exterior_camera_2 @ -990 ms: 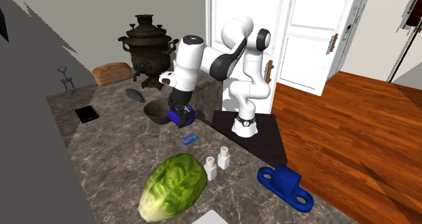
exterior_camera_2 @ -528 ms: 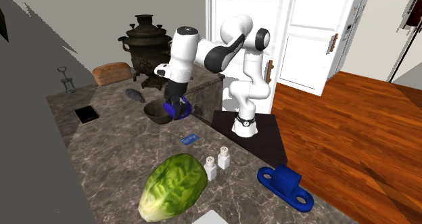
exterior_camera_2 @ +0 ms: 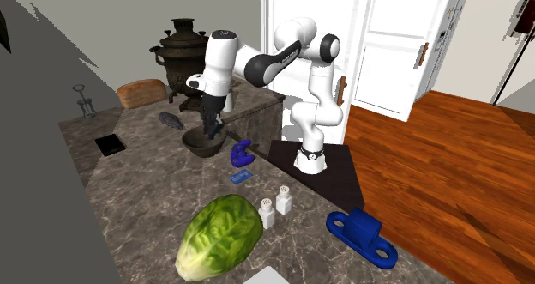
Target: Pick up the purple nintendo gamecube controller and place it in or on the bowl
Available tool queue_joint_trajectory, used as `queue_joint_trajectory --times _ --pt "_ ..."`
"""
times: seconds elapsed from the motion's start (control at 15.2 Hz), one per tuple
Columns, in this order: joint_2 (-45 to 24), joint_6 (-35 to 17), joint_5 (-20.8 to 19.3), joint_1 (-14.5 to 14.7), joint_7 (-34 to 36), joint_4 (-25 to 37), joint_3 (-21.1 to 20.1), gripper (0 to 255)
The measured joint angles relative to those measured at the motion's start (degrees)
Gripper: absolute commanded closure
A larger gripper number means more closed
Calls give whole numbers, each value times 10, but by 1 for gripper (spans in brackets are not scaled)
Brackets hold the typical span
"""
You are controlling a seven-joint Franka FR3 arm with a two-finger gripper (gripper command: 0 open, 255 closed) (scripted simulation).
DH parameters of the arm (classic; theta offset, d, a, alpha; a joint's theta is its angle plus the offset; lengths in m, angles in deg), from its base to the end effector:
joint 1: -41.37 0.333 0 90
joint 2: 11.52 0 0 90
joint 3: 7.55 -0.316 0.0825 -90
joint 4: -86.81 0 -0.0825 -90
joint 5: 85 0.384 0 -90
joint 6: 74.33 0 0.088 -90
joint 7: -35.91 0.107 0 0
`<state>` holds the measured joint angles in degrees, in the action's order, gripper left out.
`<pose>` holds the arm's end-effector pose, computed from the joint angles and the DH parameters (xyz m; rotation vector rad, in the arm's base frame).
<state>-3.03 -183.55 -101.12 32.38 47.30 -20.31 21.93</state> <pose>0.3995 -0.3631 0.5832 2.6737 -1.1318 0.1694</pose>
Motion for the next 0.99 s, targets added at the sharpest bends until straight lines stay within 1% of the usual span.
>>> queue_joint_trajectory --times 0.13,0.33,0.4,0.59,0.79,0.86,0.99 --pt "28 -24 1 2 -36 -42 3 0" --pt "90 -72 4 8 -126 -133 16 0" --pt "117 -80 2 10 -159 -163 20 0" --pt "172 -114 7 20 -274 -237 54 0" --pt "220 -133 7 31 -389 -296 96 0" --pt "222 -139 8 36 -409 -303 106 0" --pt "227 -151 6 37 -421 -320 112 0"
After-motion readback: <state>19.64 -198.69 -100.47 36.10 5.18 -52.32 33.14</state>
